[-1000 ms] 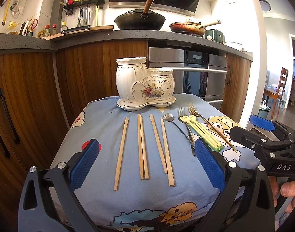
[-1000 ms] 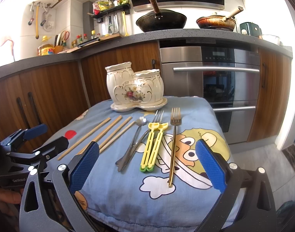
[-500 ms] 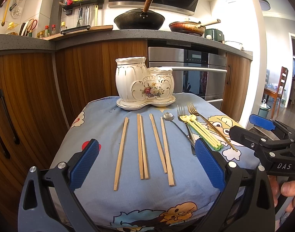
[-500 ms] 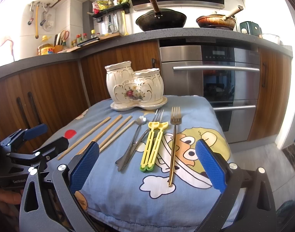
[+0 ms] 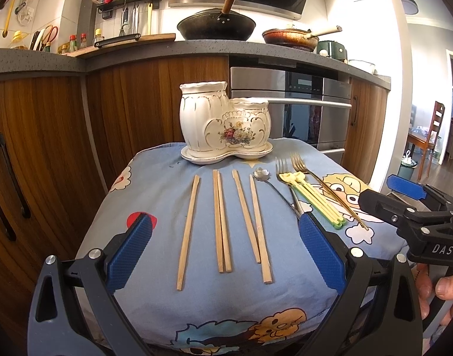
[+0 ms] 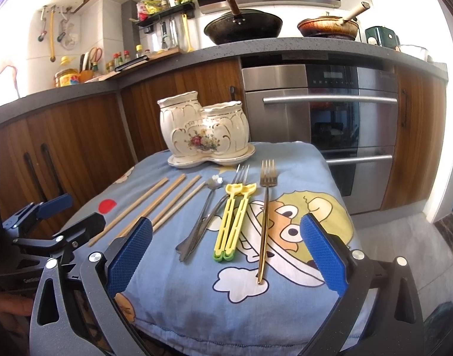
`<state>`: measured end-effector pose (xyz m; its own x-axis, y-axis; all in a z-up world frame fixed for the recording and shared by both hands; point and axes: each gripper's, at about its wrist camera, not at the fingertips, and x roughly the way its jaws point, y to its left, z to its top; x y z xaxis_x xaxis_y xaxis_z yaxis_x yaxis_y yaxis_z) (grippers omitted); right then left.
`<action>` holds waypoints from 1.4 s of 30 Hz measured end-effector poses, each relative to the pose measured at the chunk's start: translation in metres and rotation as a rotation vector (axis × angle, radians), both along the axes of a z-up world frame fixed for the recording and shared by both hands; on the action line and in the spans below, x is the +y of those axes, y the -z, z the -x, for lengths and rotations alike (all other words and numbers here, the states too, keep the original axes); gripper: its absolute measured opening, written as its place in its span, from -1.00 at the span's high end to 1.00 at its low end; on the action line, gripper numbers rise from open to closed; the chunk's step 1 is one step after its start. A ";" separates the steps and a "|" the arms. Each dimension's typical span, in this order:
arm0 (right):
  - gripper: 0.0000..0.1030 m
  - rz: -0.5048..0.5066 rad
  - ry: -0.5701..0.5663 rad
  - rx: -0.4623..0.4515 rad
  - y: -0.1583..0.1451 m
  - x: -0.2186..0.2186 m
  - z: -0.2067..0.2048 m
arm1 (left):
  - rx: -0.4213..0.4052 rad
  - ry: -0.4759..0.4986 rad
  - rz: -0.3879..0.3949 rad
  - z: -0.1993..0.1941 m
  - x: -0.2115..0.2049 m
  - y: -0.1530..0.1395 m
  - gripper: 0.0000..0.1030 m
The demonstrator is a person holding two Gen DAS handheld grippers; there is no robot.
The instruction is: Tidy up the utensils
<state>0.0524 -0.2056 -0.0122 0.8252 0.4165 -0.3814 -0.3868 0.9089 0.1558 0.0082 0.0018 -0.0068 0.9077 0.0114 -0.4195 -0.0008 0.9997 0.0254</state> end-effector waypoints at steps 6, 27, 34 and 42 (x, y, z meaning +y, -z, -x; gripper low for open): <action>-0.92 0.000 0.000 0.000 0.000 0.000 0.000 | 0.012 -0.015 0.014 -0.002 0.005 0.001 -0.90; -0.90 -0.012 -0.015 0.084 -0.003 -0.002 -0.015 | 0.132 0.029 0.013 -0.023 0.009 0.003 -0.90; -0.48 0.048 0.015 0.111 -0.014 -0.009 -0.042 | 0.212 0.027 0.019 -0.055 0.031 -0.008 -0.33; -0.10 0.147 -0.002 0.233 0.001 0.000 -0.085 | 0.320 0.059 -0.031 -0.096 0.046 -0.006 -0.04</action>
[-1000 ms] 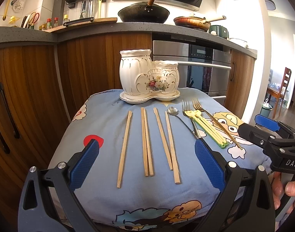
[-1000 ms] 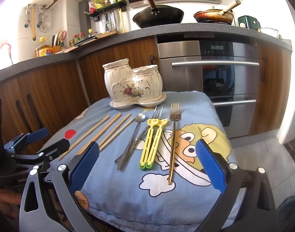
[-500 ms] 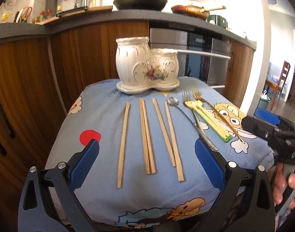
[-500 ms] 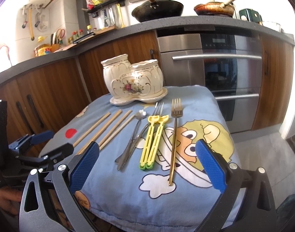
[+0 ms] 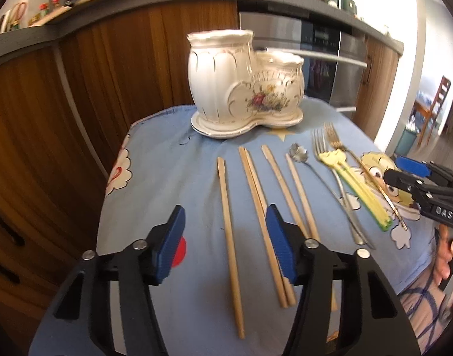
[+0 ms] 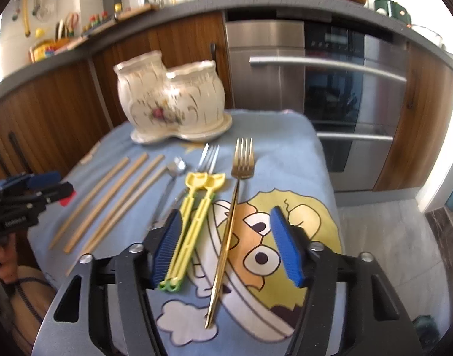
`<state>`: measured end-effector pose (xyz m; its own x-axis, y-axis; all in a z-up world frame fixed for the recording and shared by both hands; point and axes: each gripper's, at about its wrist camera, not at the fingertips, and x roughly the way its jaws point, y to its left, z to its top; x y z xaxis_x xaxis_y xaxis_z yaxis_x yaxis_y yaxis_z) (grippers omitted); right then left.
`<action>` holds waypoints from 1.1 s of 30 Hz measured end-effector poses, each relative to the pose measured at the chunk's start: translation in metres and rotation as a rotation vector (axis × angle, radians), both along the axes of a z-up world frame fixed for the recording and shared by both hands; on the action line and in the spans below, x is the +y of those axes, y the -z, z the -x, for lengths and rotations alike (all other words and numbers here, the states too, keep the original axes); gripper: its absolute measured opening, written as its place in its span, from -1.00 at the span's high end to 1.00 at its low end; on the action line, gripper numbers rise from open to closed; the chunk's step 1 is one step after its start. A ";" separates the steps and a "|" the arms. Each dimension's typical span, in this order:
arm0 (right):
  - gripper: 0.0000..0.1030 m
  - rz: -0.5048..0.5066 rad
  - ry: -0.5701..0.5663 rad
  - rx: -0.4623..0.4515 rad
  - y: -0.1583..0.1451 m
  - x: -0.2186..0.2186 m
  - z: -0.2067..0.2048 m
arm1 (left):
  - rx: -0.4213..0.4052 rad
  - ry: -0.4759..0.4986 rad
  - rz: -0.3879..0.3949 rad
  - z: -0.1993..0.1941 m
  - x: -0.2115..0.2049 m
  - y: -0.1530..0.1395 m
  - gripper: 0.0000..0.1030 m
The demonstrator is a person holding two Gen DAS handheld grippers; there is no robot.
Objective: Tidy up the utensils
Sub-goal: 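Grasp a chopstick with the left tool while the right tool grasps the gold fork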
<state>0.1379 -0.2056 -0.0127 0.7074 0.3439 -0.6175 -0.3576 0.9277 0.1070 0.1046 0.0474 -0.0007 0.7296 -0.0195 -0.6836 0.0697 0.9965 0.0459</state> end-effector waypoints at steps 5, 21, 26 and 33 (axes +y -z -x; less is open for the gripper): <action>0.17 0.063 0.001 0.062 0.009 0.004 -0.023 | 0.069 0.016 -0.022 -0.022 0.002 0.012 0.27; 0.40 0.126 -0.058 0.170 0.015 0.006 -0.058 | 0.172 0.080 -0.071 -0.050 -0.006 0.029 0.54; 0.63 0.118 -0.079 0.198 0.014 0.000 -0.065 | 0.197 0.114 -0.101 -0.055 -0.007 0.030 0.57; 0.73 0.200 -0.177 0.278 0.010 0.003 -0.081 | 0.273 0.157 -0.127 -0.060 0.001 0.027 0.73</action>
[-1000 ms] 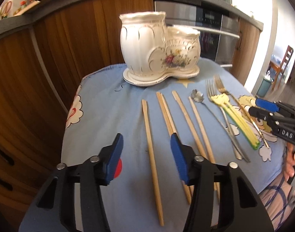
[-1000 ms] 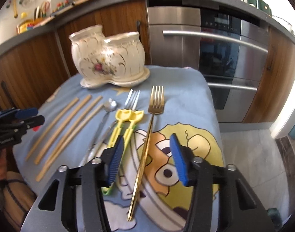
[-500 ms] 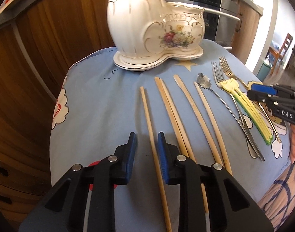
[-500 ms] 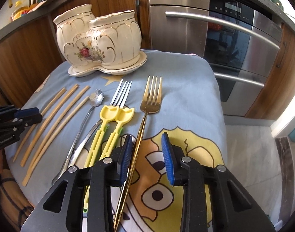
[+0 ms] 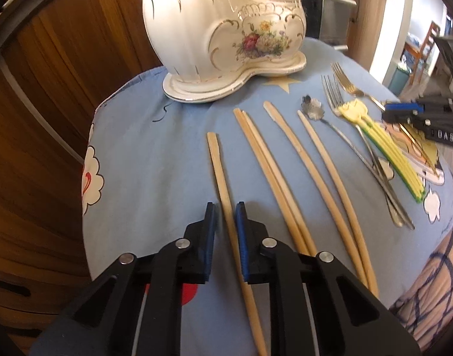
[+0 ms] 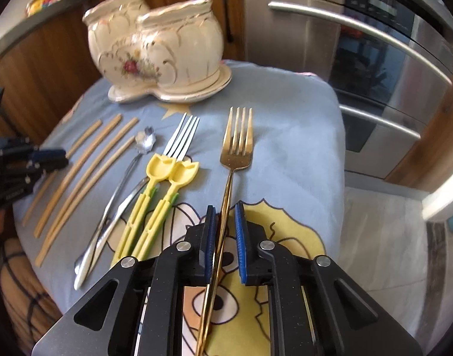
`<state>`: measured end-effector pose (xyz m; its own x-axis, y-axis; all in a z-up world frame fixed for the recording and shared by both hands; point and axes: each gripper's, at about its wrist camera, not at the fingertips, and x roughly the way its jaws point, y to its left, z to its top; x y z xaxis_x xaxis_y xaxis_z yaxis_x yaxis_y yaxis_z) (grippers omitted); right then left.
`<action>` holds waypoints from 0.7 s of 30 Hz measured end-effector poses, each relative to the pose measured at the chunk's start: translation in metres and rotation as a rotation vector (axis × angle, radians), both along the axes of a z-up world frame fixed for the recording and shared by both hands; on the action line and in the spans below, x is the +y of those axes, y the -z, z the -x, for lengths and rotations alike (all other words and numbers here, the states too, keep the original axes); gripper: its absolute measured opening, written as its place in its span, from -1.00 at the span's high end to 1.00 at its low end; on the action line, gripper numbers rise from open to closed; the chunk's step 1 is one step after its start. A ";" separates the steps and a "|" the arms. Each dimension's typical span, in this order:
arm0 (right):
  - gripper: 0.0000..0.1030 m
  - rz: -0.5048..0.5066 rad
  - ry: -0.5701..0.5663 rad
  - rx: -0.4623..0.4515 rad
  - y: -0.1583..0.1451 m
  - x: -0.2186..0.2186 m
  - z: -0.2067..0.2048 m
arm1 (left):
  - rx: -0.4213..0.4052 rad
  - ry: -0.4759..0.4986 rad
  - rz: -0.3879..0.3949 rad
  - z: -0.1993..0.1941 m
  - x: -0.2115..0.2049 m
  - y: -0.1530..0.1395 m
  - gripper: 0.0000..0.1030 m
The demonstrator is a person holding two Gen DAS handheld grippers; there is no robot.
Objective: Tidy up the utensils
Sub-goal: 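Grasp a chopstick with the left tool while the right tool grasps the gold fork, then lift the chopstick and gold fork and carry both toward the porcelain holder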
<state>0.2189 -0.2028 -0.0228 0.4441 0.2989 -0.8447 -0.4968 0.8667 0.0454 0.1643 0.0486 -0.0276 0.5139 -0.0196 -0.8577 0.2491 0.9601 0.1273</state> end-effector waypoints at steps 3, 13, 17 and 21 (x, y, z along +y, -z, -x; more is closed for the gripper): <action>0.70 0.070 -0.050 0.058 -0.003 0.010 -0.012 | 0.065 0.029 -0.008 -0.006 0.002 -0.002 0.73; 0.77 0.111 -0.098 0.130 -0.001 0.015 -0.027 | 0.201 0.107 -0.058 -0.023 -0.006 -0.007 0.82; 0.86 0.030 -0.036 0.100 -0.001 -0.001 -0.022 | 0.148 0.076 -0.014 -0.012 0.002 -0.008 0.89; 0.86 -0.047 -0.009 0.073 -0.006 -0.012 -0.016 | 0.062 0.050 0.055 0.000 0.012 -0.021 0.89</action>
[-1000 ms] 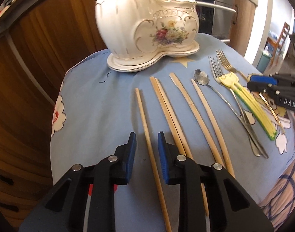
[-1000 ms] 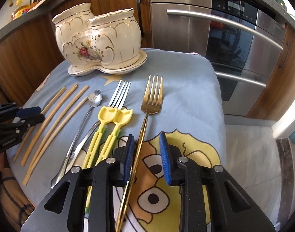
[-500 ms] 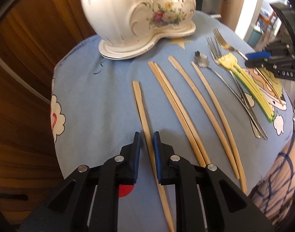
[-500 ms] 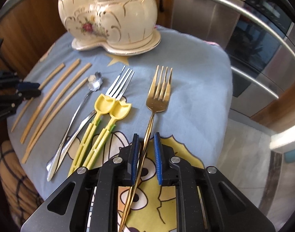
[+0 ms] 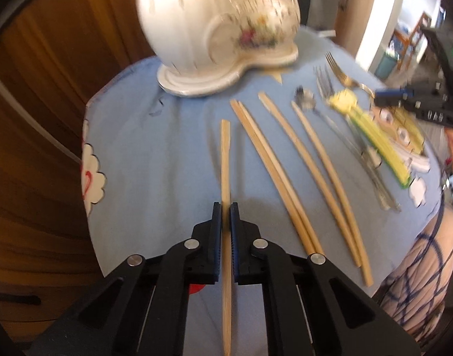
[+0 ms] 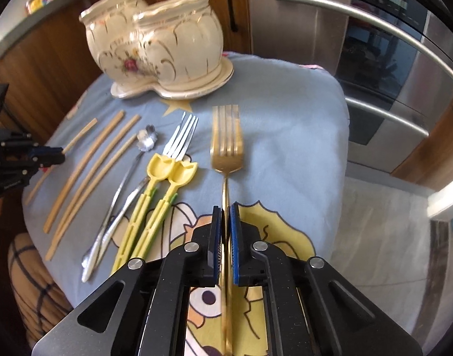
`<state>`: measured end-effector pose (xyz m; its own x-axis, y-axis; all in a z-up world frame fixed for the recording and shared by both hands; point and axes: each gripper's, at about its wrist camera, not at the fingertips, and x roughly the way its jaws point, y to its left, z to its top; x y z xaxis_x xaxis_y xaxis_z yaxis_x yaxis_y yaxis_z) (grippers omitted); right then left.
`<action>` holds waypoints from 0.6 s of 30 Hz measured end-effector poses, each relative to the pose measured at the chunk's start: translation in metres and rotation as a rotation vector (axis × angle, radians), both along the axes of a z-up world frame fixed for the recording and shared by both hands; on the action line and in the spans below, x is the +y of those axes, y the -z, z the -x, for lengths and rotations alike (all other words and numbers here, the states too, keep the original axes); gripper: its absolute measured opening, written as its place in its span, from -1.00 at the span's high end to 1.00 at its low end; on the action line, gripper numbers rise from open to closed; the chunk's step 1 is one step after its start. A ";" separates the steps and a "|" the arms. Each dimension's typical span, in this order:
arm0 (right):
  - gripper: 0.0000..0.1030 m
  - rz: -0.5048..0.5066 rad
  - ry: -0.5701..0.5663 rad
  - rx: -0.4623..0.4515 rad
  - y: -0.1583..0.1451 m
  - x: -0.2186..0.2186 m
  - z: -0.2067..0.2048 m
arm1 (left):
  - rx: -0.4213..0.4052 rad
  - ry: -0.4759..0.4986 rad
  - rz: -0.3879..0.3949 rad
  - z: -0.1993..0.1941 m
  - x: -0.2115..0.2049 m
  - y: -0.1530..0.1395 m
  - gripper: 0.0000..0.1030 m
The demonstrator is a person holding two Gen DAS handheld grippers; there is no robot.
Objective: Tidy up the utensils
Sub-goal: 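Lift the chopstick and gold fork and carry both toward the porcelain holder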
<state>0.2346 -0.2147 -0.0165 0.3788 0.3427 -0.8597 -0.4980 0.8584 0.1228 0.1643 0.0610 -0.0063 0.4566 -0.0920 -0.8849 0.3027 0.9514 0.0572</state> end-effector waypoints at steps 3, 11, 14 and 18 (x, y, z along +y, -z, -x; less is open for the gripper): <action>0.86 -0.054 0.021 -0.031 -0.009 -0.006 0.003 | -0.107 -0.022 0.096 0.008 0.007 -0.023 0.89; 0.86 -0.184 0.053 -0.201 -0.043 -0.014 0.023 | -0.518 -0.102 0.257 0.026 0.005 -0.084 0.89; 0.86 -0.218 0.069 -0.292 -0.059 -0.011 0.031 | -0.633 -0.144 0.299 0.027 -0.001 -0.102 0.89; 0.87 -0.264 0.086 -0.410 -0.083 -0.005 0.037 | -0.732 -0.195 0.359 0.014 0.000 -0.125 0.89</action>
<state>0.1980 -0.2197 0.0666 0.7046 0.4809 -0.5218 -0.4792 0.8648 0.1501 0.1500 0.0608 0.1184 0.9414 -0.1715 -0.2905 0.1351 0.9807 -0.1412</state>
